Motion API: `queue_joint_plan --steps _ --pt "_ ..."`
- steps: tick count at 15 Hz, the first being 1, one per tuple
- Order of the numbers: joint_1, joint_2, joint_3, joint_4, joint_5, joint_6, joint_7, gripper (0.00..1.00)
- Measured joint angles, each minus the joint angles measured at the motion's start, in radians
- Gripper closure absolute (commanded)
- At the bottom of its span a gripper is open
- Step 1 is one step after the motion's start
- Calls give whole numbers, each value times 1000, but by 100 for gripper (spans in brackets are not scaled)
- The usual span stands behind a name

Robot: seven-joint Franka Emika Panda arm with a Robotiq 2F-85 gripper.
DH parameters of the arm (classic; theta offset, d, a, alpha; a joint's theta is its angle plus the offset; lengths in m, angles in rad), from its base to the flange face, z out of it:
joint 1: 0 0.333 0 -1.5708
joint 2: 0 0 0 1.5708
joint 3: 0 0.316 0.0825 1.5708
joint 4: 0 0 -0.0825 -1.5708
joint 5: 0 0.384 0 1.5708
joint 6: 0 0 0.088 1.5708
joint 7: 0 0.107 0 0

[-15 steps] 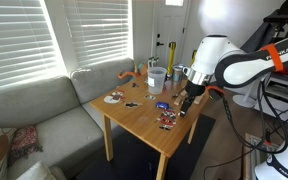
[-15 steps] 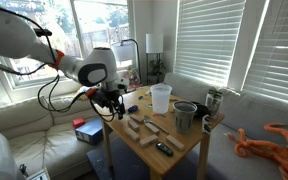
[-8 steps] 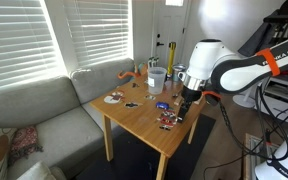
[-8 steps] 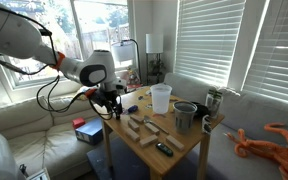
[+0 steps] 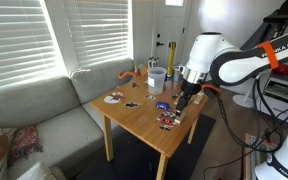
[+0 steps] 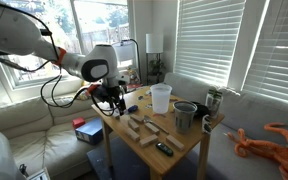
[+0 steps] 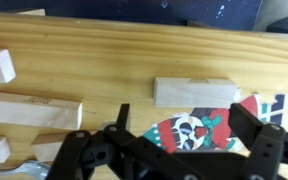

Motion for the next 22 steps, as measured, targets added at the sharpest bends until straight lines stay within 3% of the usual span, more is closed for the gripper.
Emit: queue_joint_plan --steps 9,14,22 --pt "-135 -38 -83 16 -110 -111 -18 0" --pt "-150 -31 -125 15 -116 -116 -72 0" --pt "-149 19 -130 14 -115 -73 -86 0"
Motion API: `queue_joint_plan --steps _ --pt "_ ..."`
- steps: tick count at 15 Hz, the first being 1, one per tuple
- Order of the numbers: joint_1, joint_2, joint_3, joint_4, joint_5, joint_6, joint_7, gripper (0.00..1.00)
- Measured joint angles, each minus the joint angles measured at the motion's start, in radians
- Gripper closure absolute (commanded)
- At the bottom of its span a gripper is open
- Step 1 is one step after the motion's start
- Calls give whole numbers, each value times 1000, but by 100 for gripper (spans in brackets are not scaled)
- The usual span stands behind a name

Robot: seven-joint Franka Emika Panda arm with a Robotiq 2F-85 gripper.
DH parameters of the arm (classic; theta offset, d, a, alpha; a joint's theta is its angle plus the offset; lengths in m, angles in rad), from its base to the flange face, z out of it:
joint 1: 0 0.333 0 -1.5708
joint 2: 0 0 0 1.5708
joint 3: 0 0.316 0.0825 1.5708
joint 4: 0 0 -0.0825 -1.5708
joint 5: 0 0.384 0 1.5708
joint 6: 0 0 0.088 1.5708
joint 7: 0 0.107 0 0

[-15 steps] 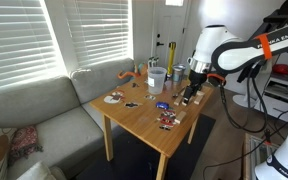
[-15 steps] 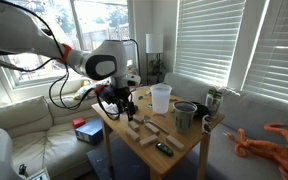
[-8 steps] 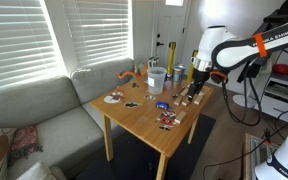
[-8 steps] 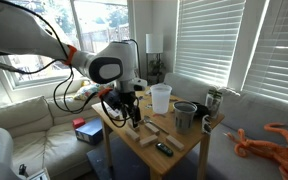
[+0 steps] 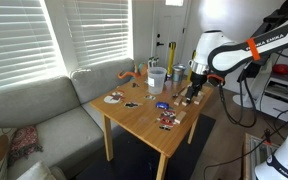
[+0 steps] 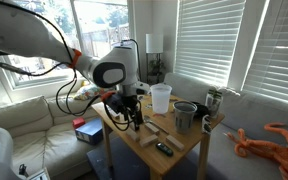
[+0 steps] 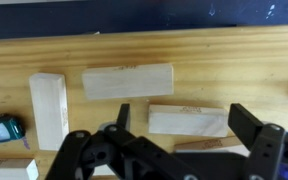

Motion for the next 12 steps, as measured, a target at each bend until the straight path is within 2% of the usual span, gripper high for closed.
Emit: queue_joint_plan --steps 10,12 --pt "15 32 0 0 26 59 -6 0" --pt "15 37 0 1 26 59 -6 28"
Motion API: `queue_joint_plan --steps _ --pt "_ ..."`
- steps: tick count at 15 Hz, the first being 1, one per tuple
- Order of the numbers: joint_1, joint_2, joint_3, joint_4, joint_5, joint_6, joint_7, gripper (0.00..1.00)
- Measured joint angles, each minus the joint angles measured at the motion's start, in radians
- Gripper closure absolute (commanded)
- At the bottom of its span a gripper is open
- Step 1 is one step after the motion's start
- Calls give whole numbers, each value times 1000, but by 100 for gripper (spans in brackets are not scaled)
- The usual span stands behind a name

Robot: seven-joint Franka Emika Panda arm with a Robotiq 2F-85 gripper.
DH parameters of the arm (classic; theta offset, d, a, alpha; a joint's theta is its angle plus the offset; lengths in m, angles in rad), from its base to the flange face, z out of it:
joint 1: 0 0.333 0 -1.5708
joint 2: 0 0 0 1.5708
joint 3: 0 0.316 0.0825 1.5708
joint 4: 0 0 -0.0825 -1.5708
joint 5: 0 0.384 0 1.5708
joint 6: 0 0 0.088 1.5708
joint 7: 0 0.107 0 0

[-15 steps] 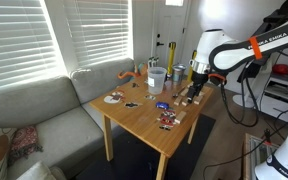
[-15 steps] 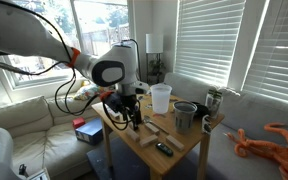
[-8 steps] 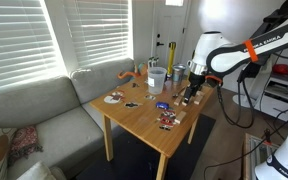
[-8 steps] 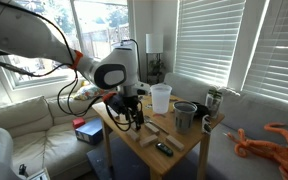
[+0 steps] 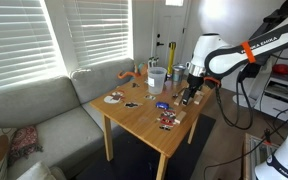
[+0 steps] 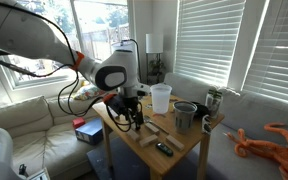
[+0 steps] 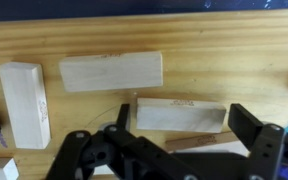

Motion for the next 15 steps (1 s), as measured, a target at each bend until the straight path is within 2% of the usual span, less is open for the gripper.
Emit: queue_joint_plan --steps 2,7,15 --pt "0 5 0 0 0 0 0 40" --pt "8 11 1 7 7 1 -6 40" --pt "82 66 40 90 43 1 -7 40"
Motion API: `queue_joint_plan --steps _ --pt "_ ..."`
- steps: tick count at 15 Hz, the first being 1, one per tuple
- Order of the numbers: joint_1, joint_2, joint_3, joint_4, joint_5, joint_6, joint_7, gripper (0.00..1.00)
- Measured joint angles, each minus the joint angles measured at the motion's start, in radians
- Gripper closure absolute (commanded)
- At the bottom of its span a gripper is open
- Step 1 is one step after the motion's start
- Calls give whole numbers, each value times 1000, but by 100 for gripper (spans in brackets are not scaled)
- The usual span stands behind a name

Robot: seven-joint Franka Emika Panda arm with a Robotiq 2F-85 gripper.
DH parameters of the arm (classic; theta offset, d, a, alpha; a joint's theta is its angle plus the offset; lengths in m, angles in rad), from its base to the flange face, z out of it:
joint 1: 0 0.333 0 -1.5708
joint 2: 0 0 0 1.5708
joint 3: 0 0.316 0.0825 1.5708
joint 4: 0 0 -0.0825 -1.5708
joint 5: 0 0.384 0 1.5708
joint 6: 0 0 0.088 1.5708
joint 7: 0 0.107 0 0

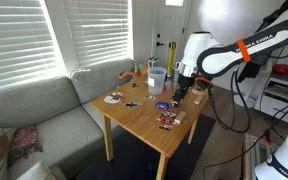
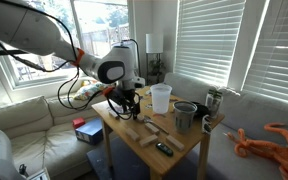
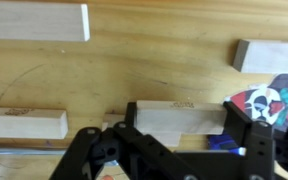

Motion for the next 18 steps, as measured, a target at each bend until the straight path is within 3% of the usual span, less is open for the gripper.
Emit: queue_joint_plan --steps 8,18 --pt "24 94 36 86 35 -25 12 40" --pt "44 93 78 97 36 -75 91 40"
